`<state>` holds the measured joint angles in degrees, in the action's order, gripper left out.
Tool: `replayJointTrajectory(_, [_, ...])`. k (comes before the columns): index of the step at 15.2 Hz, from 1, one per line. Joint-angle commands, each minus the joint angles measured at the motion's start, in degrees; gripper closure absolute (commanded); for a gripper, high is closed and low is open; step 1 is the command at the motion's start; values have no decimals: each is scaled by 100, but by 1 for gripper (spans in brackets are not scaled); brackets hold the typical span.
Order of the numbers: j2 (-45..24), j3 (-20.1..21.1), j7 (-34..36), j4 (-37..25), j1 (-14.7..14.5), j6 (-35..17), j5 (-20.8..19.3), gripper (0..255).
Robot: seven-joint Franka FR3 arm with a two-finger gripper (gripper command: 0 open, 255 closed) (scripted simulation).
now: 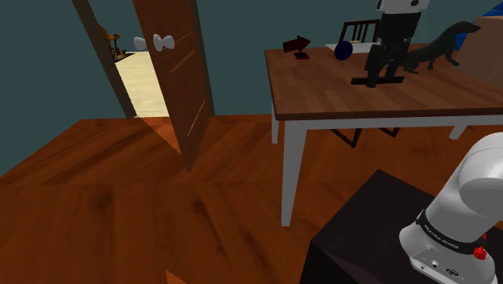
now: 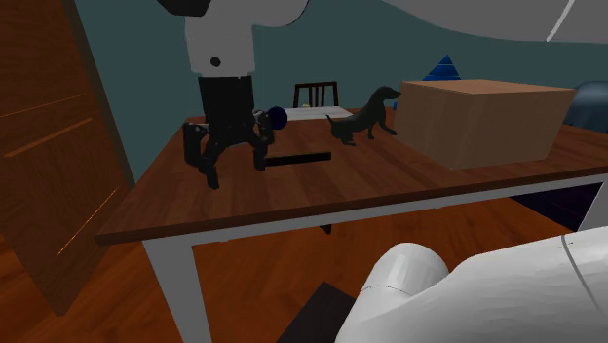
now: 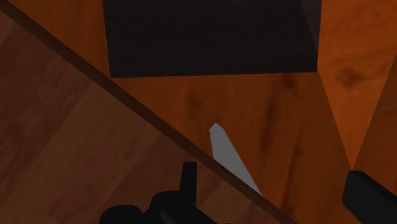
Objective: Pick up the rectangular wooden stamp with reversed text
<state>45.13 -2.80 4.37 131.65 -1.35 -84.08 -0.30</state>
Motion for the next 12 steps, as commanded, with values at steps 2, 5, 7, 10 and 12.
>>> replayJointTrajectory(2, [48,-159,-306,57,-16,-25,-125,0])
replayJointTrajectory(5, [119,-654,-1219,165,-75,-129,-508,0])
replayJointTrajectory(7, [102,-994,-1827,182,-121,-222,-758,0])
replayJointTrajectory(10, [-20,-1512,-2739,128,-207,-397,-1105,0])
replayJointTrajectory(12, [-162,-1865,-3344,37,-289,-533,-1307,0])
